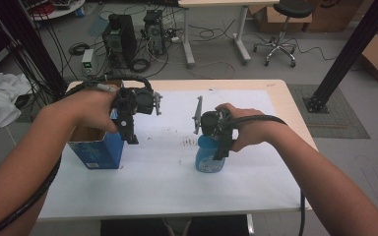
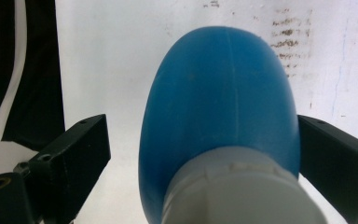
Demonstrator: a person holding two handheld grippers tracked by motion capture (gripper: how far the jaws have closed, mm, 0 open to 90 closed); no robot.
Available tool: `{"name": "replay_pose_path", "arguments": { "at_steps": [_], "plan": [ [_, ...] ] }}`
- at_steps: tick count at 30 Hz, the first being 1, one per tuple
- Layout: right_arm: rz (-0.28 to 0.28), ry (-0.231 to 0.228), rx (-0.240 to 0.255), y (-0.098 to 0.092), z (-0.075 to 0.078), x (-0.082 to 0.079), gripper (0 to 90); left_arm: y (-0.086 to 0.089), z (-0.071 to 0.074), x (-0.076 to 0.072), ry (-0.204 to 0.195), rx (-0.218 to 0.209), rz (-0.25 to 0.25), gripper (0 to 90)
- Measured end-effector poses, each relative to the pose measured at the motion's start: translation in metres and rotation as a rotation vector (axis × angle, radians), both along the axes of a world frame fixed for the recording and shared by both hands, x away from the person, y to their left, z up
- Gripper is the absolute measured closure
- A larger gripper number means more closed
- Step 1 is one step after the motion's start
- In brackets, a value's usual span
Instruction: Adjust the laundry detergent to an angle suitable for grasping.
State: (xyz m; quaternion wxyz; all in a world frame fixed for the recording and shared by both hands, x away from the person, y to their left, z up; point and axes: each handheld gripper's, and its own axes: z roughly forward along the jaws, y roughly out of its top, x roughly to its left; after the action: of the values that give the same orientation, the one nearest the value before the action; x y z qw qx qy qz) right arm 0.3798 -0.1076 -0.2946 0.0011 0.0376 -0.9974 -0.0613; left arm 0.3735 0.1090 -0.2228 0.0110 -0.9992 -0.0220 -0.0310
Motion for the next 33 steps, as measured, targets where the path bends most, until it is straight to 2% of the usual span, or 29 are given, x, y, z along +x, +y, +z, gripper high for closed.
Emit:
{"name": "replay_pose_path", "arguments": {
  "at_steps": [6,13,21,22,23,30,33],
  "plan": [
    [-0.002,-0.013,-0.011,0.0011,-0.0022,0.0011,6.7,-0.0012,-0.0021,0.0,0.002,0.0,-0.002,0.1],
    [-0.019,-0.018,-0.035,0.0016,-0.0029,0.0017,14.2,0.0002,-0.0045,0.0007,0.002,0.0,0.0,0.1],
    [-0.019,-0.03,-0.032,0.0016,-0.0029,0.001,15.2,0.0012,-0.0069,0.0015,0.003,0.003,0.002,0.1],
    [-0.017,-0.026,-0.034,0.0015,-0.0025,0.0006,19.9,0.0012,-0.0073,0.0016,0.003,0.006,0.002,0.1],
    [-0.013,-0.022,-0.031,0.0015,-0.0027,0.0009,20.9,0.0013,-0.0077,0.0016,0.001,0.003,0.003,0.1],
    [-0.015,-0.024,-0.027,0.0013,-0.003,0.0004,22.1,0.0018,-0.008,0.0013,-0.005,0.005,0.004,0.1],
    [-0.009,-0.021,-0.021,0.001,-0.0018,0.0002,30.4,0.0021,-0.0082,0.0011,-0.011,0.006,0.006,0.2]
  ]
}}
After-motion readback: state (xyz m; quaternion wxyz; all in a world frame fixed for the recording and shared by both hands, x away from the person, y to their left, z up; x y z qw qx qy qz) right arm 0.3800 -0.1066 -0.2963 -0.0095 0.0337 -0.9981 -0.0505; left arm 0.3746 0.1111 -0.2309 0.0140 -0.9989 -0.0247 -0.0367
